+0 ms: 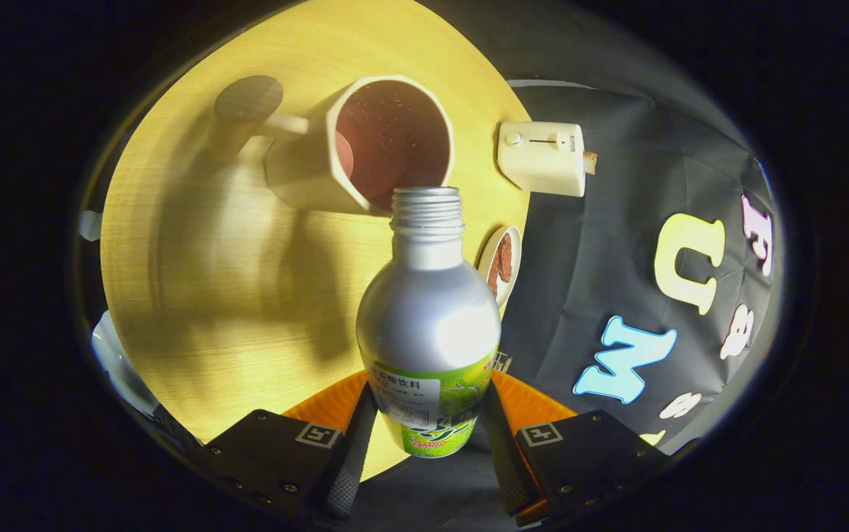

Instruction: Take the bottle from table, then pour the juice into the cup, finally place the bottle on the coaster

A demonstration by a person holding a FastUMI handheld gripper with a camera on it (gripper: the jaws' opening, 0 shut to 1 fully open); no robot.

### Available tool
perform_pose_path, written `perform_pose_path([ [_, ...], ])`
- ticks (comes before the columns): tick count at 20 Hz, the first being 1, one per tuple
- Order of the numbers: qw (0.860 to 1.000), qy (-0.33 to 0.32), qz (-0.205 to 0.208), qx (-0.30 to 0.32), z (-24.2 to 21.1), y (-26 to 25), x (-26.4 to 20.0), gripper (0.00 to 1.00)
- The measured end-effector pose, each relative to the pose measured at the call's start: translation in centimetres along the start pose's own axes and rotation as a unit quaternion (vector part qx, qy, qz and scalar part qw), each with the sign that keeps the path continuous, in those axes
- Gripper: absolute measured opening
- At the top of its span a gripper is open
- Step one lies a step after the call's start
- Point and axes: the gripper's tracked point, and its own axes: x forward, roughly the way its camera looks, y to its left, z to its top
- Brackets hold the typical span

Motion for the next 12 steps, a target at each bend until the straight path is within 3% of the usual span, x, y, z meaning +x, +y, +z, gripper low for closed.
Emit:
perform_pose_path([
  [12,0.999,0.02,0.002,-0.029,-0.17,-0.29,0.02,0.73],
])
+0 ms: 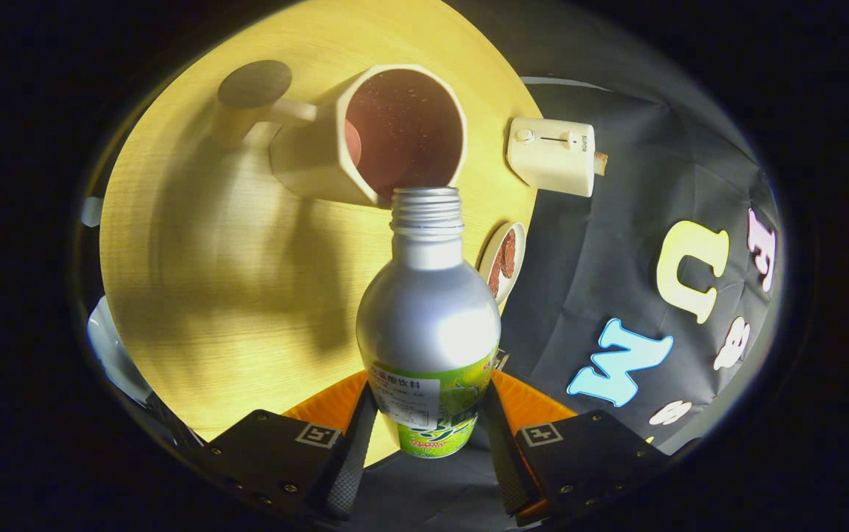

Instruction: Take the bottle from table, then pour the juice into the cup, finally place the bottle on the coaster

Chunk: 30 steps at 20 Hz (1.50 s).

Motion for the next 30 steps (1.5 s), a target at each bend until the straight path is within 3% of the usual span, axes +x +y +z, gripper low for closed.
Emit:
perform_pose_path([
  [30,0.999,0.017,-0.007,-0.048,0.0,-1.2,-0.5,0.73],
])
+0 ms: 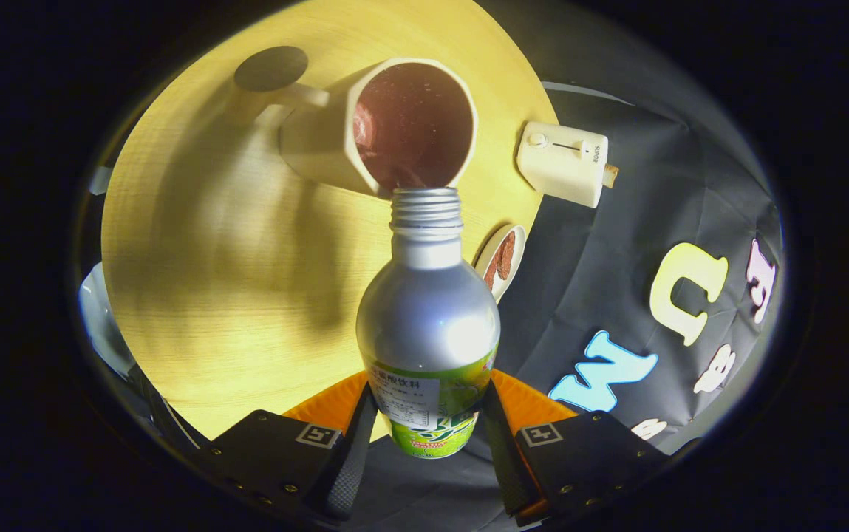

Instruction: Take the bottle from table, then pour the juice into the cup, finally place the bottle on the coaster

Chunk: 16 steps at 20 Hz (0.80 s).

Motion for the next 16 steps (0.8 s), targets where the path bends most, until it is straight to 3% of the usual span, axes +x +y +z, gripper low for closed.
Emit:
perform_pose_path([
  [16,1.0,0.013,0.0,-0.018,-0.16,-0.78,-0.16,0.73],
])
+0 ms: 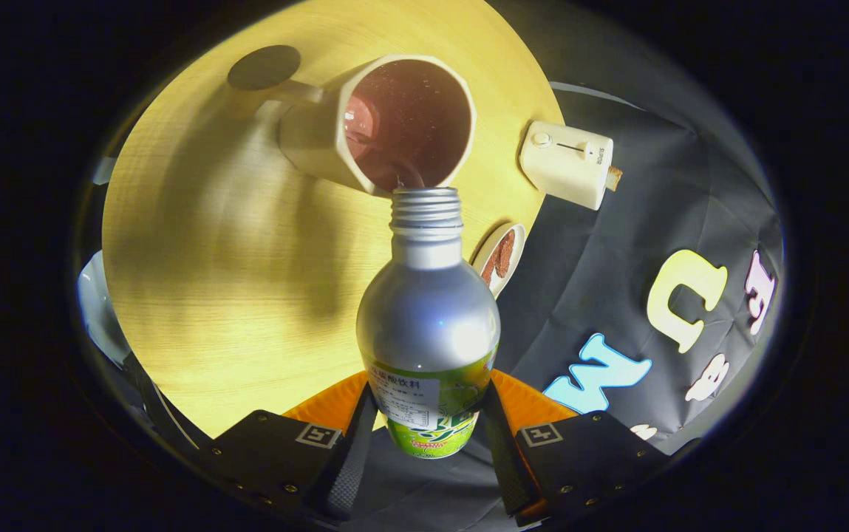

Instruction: Take the bottle from table, then pour the juice into the cup, finally place the bottle on the coaster

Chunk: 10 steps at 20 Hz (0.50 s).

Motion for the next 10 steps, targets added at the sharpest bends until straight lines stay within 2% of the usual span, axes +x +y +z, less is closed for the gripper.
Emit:
perform_pose_path([
  [10,1.0,0.006,0.003,-0.011,-0.03,-0.13,-0.08,0.73],
])
